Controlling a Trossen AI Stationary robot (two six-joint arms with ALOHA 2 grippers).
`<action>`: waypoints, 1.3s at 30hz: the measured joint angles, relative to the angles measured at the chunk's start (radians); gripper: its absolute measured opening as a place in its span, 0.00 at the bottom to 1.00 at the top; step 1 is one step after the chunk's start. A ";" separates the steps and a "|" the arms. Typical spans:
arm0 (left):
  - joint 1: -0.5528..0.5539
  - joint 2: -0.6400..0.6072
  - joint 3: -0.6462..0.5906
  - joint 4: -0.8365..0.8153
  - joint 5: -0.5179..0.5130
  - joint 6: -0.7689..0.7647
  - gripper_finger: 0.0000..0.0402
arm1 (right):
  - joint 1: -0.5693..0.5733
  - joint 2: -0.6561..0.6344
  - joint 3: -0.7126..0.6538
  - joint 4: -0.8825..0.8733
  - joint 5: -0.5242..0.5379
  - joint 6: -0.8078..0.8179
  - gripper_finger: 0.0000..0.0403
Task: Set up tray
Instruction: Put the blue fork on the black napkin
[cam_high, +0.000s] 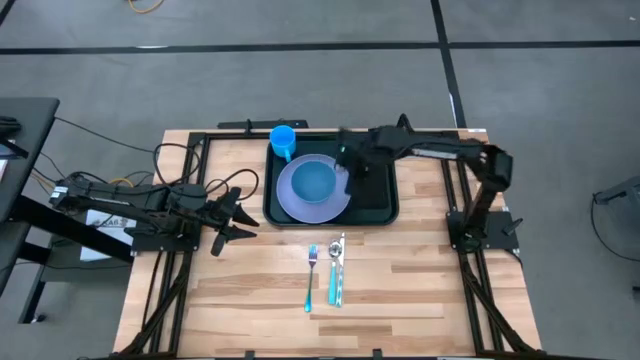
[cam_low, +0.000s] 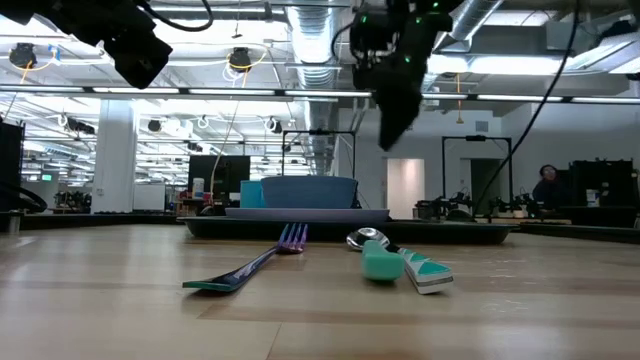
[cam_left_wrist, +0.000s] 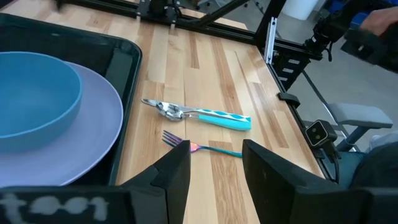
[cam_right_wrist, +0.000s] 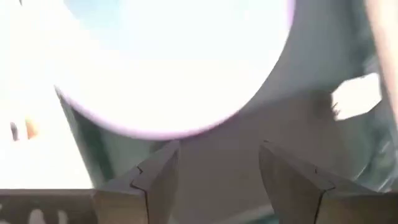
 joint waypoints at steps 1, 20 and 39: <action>0.000 0.000 0.000 0.001 0.000 0.000 0.33 | -0.014 -0.014 0.000 0.044 0.000 0.001 0.51; 0.000 0.011 0.000 0.019 -0.013 -0.008 0.33 | -0.074 -0.075 -0.168 -0.096 -0.139 0.091 0.37; 0.000 0.314 0.000 0.306 0.004 0.009 0.33 | 0.535 -0.424 -0.609 0.408 0.419 0.796 0.34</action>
